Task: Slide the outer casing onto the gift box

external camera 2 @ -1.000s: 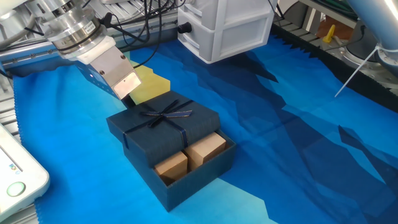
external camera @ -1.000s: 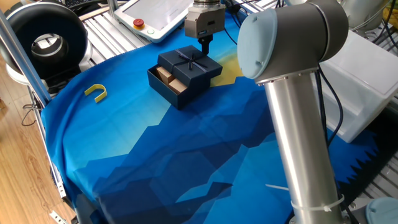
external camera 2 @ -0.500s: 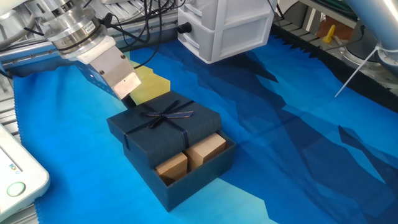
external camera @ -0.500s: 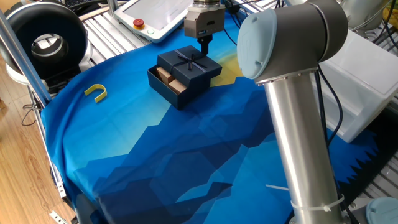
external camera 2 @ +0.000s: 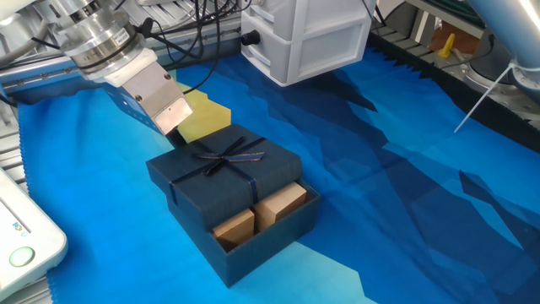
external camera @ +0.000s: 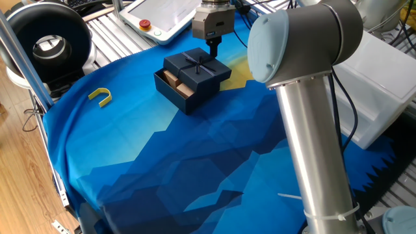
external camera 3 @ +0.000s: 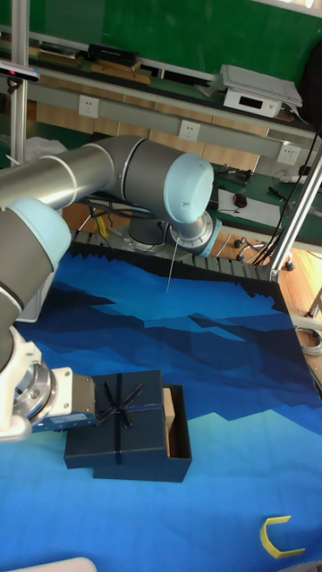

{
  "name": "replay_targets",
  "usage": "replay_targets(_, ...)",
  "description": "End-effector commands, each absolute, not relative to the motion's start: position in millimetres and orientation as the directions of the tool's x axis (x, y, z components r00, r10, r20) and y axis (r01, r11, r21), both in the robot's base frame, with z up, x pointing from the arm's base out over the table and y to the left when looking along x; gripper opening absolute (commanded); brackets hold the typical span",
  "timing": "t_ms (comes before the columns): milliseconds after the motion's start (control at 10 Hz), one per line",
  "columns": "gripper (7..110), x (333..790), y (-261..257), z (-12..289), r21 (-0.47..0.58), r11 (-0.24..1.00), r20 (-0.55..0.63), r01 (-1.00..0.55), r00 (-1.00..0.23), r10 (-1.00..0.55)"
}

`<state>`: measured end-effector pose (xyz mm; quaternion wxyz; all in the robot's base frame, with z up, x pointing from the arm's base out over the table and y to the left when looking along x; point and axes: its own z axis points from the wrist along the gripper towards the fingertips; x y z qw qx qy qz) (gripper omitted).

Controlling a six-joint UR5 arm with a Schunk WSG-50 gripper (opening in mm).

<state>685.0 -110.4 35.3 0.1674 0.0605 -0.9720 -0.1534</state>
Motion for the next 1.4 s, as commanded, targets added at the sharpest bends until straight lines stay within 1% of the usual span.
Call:
replay_targets(0, 7, 686, -103, 39, 0.340, 0.939, 0.305, -0.057, -0.937, -0.167)
replay_targets(1300, 7, 685, -80, 46, 0.351, 0.936, 0.320, -0.028, -0.936, -0.148)
